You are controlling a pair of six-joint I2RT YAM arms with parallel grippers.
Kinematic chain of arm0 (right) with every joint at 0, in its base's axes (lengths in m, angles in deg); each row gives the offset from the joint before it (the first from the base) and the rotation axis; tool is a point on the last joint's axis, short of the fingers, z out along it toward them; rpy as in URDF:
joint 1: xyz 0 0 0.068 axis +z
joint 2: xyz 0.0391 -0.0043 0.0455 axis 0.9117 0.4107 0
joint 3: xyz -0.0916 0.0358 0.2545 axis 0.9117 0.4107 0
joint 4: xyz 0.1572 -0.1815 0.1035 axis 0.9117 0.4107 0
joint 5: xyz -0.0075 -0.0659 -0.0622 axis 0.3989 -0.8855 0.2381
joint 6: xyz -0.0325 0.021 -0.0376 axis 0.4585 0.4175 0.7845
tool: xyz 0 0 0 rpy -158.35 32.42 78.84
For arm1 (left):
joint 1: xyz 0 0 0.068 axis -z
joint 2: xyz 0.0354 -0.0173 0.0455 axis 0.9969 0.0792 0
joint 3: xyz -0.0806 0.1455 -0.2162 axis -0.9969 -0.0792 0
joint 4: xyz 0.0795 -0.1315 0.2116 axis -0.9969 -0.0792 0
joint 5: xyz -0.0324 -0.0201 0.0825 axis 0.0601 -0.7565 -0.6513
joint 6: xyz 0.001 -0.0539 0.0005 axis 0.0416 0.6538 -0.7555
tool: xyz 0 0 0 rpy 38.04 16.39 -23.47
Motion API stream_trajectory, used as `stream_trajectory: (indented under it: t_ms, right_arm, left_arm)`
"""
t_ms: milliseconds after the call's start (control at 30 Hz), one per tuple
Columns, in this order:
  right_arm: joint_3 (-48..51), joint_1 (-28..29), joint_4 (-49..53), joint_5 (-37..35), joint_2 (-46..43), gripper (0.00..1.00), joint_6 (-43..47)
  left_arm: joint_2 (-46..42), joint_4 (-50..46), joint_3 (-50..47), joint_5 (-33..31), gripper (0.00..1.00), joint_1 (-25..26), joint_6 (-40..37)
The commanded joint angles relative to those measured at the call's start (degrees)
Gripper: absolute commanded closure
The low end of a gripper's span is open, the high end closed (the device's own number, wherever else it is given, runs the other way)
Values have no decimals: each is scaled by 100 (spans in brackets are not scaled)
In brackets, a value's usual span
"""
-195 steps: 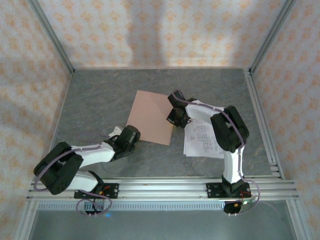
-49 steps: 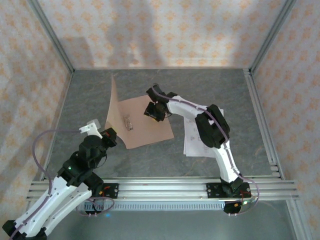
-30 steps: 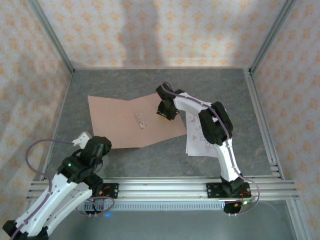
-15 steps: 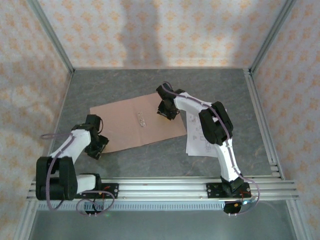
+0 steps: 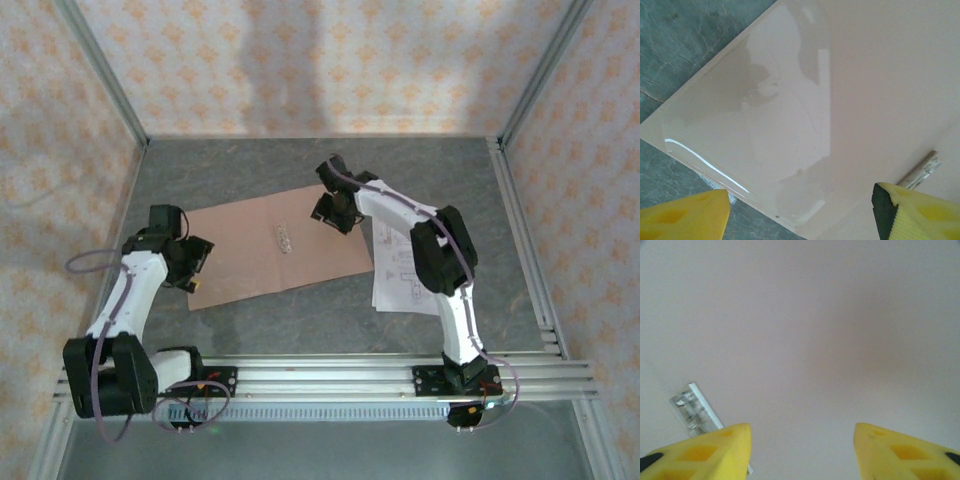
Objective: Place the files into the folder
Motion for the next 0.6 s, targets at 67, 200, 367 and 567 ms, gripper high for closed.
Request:
stream_trajectory:
  t_ms: [67,200,367,567]
  right_arm:
    - [170,-252,231,-239,-1011,37,203]
    - [1420,-722,-95,-510,-2042,37,55]
    - [3279,-1672,-440,-619,-3388,38,-228]
    - [4499,-2495,-514,-592,-3878,37,-190]
  left_arm:
    - [-60,-508,817,-569,25,652,-646]
    - [667,-6,1591,-671,31,2355,-582]
    - [2592,509,2561,-813,44,4153,-188]
    - [4617,532,4037,-939,45,4767,-629]
